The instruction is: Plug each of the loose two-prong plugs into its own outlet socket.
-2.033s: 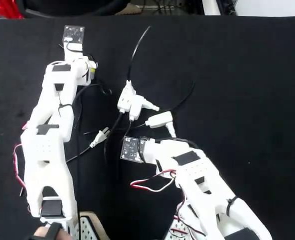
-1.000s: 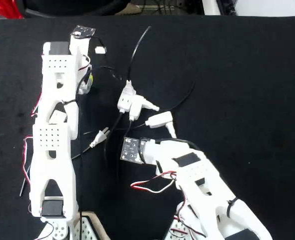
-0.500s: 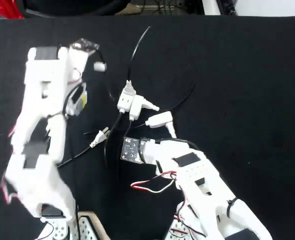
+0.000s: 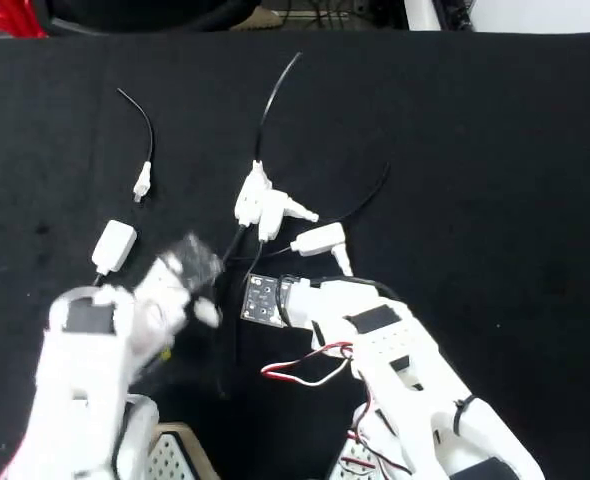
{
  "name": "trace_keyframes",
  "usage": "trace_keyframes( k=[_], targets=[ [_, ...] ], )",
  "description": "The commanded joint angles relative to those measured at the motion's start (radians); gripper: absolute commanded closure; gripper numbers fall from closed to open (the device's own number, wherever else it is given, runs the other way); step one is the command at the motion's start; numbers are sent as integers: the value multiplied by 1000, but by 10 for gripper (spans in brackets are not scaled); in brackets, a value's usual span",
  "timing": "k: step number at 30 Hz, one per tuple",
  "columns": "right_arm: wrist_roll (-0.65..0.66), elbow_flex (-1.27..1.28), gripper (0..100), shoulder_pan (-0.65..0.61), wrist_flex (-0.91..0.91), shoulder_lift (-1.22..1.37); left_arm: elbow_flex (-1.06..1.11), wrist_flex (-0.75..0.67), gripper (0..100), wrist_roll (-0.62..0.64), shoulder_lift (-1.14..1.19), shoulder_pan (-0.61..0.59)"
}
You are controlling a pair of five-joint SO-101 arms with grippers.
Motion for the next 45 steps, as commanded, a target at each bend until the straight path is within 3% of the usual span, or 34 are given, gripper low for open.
trace_keyframes(
  k=[1, 7, 10, 14, 26, 29, 36, 41, 45],
  targets=[
    [5, -8, 962, -9, -23, -7, 122, 9, 971, -11, -275, 42],
    [5, -8, 963, -9, -25, -7, 208, 97, 966, -9, -615, 39],
    [5, -8, 963, -9, -25, -7, 219, 106, 884, 25, -703, -7],
    [5, -8, 963, -9, -25, -7, 217, 101, 778, 26, -669, -16],
    [5, -8, 963, -9, -25, -7, 213, 100, 776, 14, -660, -24],
    [5, -8, 963, -9, -25, -7, 203, 81, 776, 94, -660, -28],
    [28, -16, 959, -52, -12, -12, 113, 0, 776, 310, -661, -232],
    [49, -226, 946, -219, 222, -4, 166, -150, 776, 436, -661, -443],
    [49, -446, 843, -284, 322, 4, 170, -157, 776, 496, -661, -567]
  ],
)
